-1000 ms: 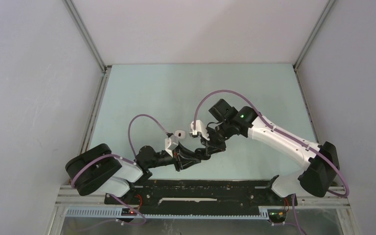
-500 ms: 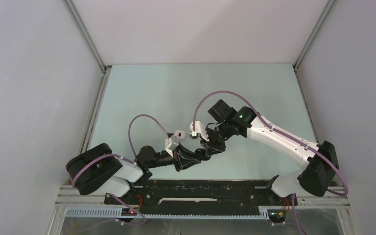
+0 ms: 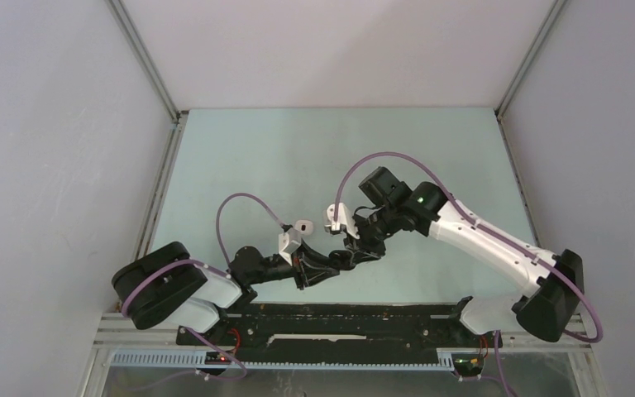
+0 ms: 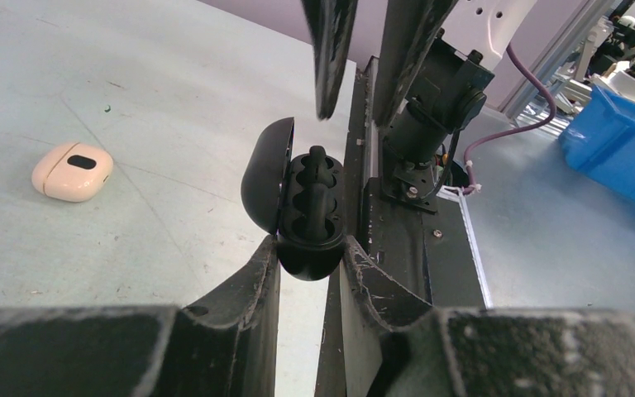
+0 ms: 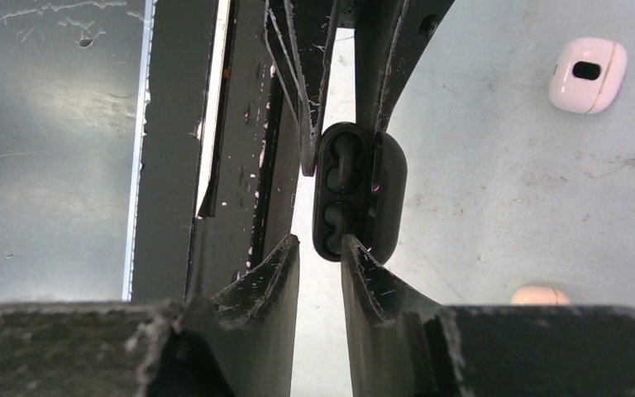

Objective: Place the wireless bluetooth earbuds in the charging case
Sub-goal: Place the earbud in the charging case, then close the charging case.

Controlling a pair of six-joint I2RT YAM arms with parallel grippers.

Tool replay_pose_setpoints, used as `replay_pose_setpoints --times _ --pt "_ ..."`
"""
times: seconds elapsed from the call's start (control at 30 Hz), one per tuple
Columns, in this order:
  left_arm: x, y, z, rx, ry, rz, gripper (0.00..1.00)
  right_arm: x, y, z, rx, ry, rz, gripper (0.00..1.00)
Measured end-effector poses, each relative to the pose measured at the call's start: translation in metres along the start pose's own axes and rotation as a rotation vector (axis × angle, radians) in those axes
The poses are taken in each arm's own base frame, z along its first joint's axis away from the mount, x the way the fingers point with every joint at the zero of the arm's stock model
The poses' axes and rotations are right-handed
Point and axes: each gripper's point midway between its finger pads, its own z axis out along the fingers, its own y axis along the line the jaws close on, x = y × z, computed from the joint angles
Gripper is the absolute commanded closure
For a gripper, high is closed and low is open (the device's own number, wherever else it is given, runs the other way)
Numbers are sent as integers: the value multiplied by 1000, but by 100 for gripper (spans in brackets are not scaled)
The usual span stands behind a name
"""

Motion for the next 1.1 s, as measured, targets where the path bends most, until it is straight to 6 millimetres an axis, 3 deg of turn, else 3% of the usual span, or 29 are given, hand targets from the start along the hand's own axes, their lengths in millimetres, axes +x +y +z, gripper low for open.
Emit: replay_pose_setpoints --times 0.33,0.4,0.53,0.6,0.87,1.1 --pt "2 1 0 -2 6 -4 100 -4 -1 -18 35 -44 1 73" --pt "2 1 0 -2 6 -4 100 -2 -6 -22 51 -55 18 68" --pt "2 1 0 -2 6 -4 100 5 -13 -33 81 -100 56 45" --pt "2 1 0 -2 7 -5 100 11 -13 -35 92 -109 68 41" --pt "3 0 0 2 8 -4 100 39 -6 -12 31 -106 129 40" --pt "3 0 0 2 8 -5 100 33 -13 3 15 -116 101 40"
